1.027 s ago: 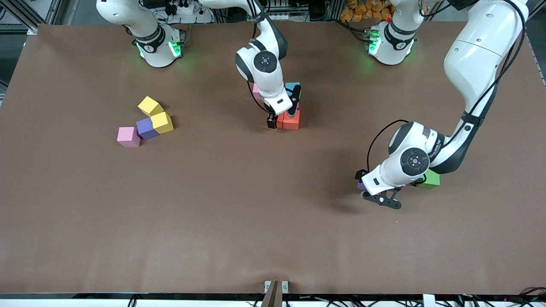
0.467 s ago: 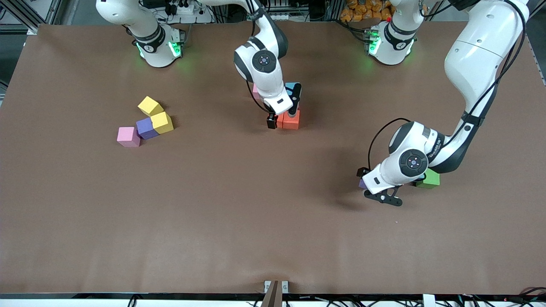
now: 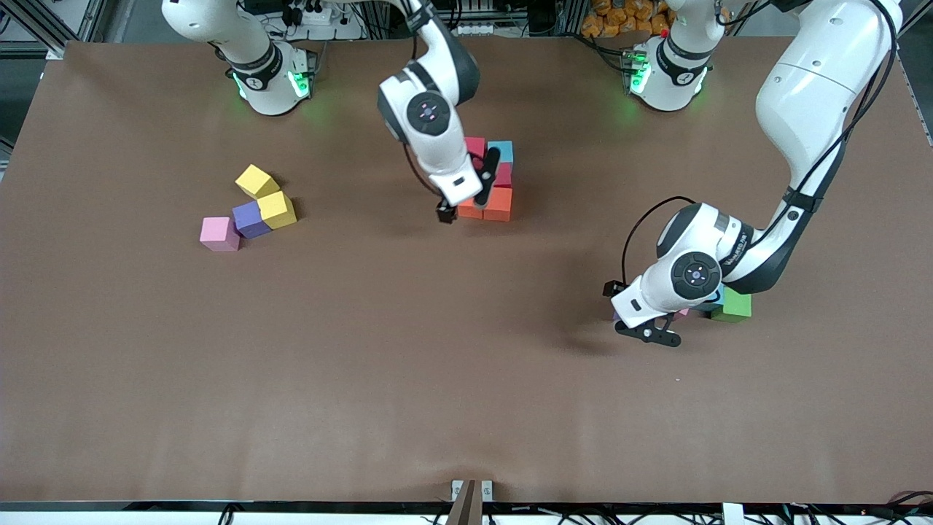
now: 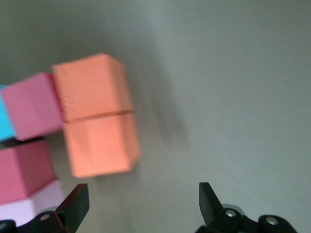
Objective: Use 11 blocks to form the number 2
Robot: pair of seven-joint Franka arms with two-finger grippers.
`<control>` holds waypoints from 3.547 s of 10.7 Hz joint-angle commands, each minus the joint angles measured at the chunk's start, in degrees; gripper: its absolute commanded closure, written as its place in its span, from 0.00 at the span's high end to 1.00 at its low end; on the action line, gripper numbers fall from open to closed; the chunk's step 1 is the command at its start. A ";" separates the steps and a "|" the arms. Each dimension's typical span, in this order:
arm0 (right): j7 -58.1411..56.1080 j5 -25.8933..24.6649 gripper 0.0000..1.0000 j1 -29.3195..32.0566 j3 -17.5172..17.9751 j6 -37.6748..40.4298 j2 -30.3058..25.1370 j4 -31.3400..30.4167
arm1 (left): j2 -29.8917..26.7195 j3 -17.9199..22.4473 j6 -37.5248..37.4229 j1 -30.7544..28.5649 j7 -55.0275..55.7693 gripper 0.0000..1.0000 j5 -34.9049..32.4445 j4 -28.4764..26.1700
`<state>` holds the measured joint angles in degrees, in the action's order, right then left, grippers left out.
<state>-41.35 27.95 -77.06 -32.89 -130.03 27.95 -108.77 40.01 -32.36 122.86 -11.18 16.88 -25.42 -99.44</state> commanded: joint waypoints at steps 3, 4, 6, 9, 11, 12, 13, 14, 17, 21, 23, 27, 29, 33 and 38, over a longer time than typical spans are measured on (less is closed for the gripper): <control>-0.84 -4.82 1.00 11.55 -2.61 8.12 -1.58 2.94 | -1.51 -0.33 -0.78 -0.95 0.18 1.00 -0.33 -1.72; -1.01 -5.00 1.00 15.67 -2.44 11.96 -1.84 4.51 | -1.42 -0.25 -0.78 -1.04 0.09 1.00 -0.42 -1.72; -5.02 -6.67 1.00 20.87 -2.53 19.18 -1.58 7.07 | -1.07 -0.24 -0.78 -0.95 0.09 0.83 -0.51 -1.29; -16.88 -7.38 1.00 28.61 -2.35 19.29 -2.37 5.07 | -0.90 -0.24 -0.61 -0.51 0.18 0.49 -0.51 -1.02; -19.54 -7.38 1.00 31.87 -2.35 19.03 -4.91 1.04 | -0.90 -0.24 -0.52 -0.42 0.96 0.40 -0.42 -1.02; -22.51 -7.38 1.00 33.28 -2.35 18.68 -6.32 -1.25 | -0.98 -0.33 -0.52 0.01 1.49 0.40 -0.16 -0.85; -26.63 -7.47 1.00 35.21 -2.26 17.46 -7.81 -3.45 | -1.16 -0.33 -0.52 0.36 3.23 0.40 1.32 -0.58; -30.94 -7.47 1.00 37.05 -2.26 17.01 -8.78 -5.30 | -1.33 -0.59 -0.60 0.89 5.17 0.41 2.91 0.20; -45.60 -7.56 1.00 42.15 -2.35 15.70 -10.80 -10.39 | -1.51 -4.71 -0.60 1.77 15.87 0.41 6.34 1.17; -63.11 -7.73 1.00 48.22 -2.44 8.25 -12.39 -16.64 | -3.17 -15.33 -1.22 1.33 46.14 0.41 7.76 1.09; -69.88 -7.73 1.00 49.89 -2.61 3.93 -13.53 -19.37 | -3.27 -19.64 -1.22 1.42 60.14 0.41 7.67 1.09; -75.80 -7.73 1.00 54.29 -2.53 1.36 -13.98 -23.76 | -2.57 -21.95 -1.22 9.04 88.44 0.41 7.49 3.79; -75.98 -7.73 1.00 55.70 -2.53 0.58 -14.06 -26.48 | -2.04 -21.51 -0.61 13.80 98.83 0.41 7.14 5.13; -76.07 -7.21 1.00 56.23 -2.44 -2.85 -13.36 -28.43 | -1.51 -17.65 6.84 21.01 115.01 0.41 6.88 5.92; -78.69 -2.84 1.00 55.53 -0.25 -6.10 -12.31 -28.96 | -0.11 -7.21 14.14 33.74 126.89 0.41 7.22 5.66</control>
<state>-116.21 21.93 -22.16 -34.88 -132.77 16.76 -135.53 39.03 -43.20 134.25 18.46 140.64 -18.75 -94.60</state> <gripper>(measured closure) 0.000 0.449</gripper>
